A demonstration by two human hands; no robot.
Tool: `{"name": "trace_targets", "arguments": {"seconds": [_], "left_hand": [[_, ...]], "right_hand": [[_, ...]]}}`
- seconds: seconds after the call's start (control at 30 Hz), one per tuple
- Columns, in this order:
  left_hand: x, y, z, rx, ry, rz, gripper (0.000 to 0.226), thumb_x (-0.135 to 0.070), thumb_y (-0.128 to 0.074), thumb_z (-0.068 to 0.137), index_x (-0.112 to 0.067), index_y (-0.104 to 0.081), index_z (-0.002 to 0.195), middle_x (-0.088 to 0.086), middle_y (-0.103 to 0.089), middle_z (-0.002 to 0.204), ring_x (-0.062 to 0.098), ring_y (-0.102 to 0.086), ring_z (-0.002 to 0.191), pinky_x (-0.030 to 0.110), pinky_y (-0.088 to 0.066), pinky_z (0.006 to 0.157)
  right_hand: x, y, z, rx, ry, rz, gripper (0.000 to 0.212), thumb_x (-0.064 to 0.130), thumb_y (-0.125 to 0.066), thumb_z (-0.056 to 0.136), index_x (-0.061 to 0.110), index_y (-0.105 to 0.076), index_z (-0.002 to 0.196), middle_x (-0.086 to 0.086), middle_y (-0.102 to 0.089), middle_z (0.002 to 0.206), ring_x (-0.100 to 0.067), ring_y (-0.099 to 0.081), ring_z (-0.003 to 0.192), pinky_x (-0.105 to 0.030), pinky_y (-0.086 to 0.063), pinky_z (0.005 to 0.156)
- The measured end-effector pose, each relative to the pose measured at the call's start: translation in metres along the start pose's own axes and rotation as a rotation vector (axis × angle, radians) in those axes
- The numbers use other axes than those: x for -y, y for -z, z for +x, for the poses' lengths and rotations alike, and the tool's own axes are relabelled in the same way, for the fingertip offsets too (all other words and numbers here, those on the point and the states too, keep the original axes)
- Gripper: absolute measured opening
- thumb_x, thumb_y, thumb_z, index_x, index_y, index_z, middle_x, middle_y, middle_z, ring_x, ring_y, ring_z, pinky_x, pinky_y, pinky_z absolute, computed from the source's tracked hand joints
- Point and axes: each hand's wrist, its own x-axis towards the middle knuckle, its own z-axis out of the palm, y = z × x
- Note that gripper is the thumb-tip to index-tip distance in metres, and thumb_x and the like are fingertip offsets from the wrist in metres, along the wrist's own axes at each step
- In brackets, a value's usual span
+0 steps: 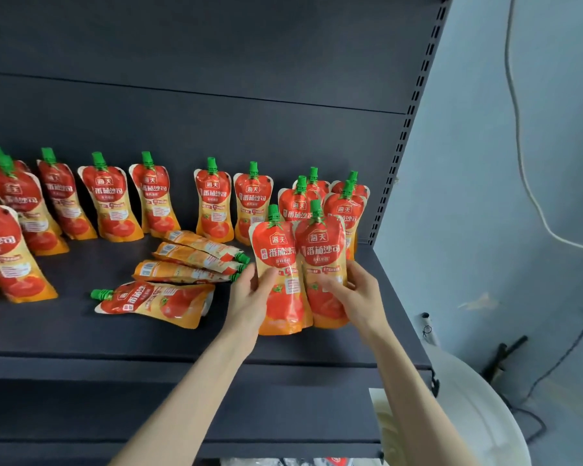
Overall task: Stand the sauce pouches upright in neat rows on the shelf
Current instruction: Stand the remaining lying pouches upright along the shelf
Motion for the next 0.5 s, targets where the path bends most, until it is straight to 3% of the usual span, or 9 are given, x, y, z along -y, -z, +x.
{"name": "trace_targets", "arguments": {"seconds": [0.17,0.33,0.5], "left_hand": [[-0.007,0.010,0.039,0.181,-0.036,0.078,0.018,-0.022,-0.056,0.091,-0.032,-0.058,0.107,-0.008,-0.067,0.109,0.007,-0.063,0.103,0.024,-0.049,0.083],[0.007,0.019,0.057,0.293,0.052,0.065,0.028,-0.019,-0.060,0.088,-0.030,-0.057,0.114,-0.008,-0.067,0.114,0.006,-0.060,0.109,0.026,-0.046,0.092],[0.027,0.018,0.050,0.221,-0.044,0.352,0.040,-0.012,-0.075,0.076,-0.027,-0.055,0.107,-0.014,-0.066,0.100,-0.001,-0.063,0.091,0.012,-0.049,0.074]], "right_hand": [[-0.009,0.005,0.023,-0.004,0.029,0.048,0.024,0.006,-0.063,0.086,0.007,-0.059,0.110,0.001,-0.071,0.095,-0.007,-0.069,0.082,-0.018,-0.053,0.066],[-0.029,0.011,0.037,0.055,-0.006,0.009,0.033,0.002,-0.065,0.084,0.007,-0.057,0.116,-0.007,-0.069,0.105,-0.013,-0.068,0.093,-0.023,-0.054,0.078],[-0.045,0.013,0.037,0.025,0.006,-0.087,0.043,-0.002,-0.073,0.075,0.011,-0.057,0.112,-0.004,-0.069,0.103,-0.012,-0.068,0.092,-0.022,-0.053,0.075]]}}
